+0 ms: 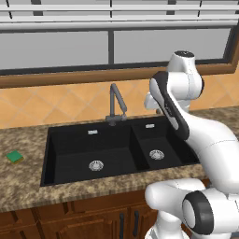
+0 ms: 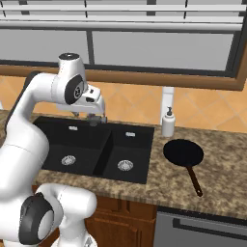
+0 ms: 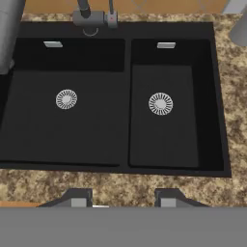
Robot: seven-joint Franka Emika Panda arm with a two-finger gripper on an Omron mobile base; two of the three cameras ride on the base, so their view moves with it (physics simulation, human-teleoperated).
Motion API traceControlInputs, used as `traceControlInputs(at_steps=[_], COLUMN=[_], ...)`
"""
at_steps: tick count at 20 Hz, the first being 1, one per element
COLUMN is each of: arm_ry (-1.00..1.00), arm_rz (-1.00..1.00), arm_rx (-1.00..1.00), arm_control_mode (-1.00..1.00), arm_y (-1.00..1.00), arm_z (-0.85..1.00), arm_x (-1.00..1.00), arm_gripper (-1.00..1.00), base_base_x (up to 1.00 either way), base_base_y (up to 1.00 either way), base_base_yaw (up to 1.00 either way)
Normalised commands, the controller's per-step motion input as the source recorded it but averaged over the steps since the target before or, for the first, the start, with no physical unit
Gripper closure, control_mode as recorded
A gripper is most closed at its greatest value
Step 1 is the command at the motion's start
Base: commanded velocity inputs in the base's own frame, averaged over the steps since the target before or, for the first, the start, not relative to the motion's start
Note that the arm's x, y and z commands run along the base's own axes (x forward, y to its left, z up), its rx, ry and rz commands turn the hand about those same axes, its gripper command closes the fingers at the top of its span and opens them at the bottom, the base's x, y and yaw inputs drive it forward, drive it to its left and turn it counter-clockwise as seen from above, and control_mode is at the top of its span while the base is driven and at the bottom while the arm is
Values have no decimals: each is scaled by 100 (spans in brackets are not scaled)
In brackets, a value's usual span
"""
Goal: Pick the pan and sponge and place them into the sink. Then turn on the water.
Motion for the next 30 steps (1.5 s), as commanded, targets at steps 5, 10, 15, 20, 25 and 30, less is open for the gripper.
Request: traceControlInputs(at_steps=[5, 10, 15, 20, 25, 30], arm_ry=[3, 0, 0, 14, 19, 27], arm_rz=[0, 0, 0, 0, 0, 0], arm_rx=[0, 0, 0, 0, 0, 0], arm_control_mode=[-100, -100, -100, -100, -100, -100], arm_y=[-11, -40, -93, -100, -100, -100], arm_z=[-8, -19, -12, -1, -18, -31], arm_x=[-45, -63, -37, 0, 6, 24], arm_gripper=[-100, -100, -100, -100, -100, -100], base_base_x=[0, 0, 0, 0, 0, 0], base_base_y=[0, 0, 0, 0, 0, 0], base_base_yaw=[0, 0, 0, 0, 0, 0])
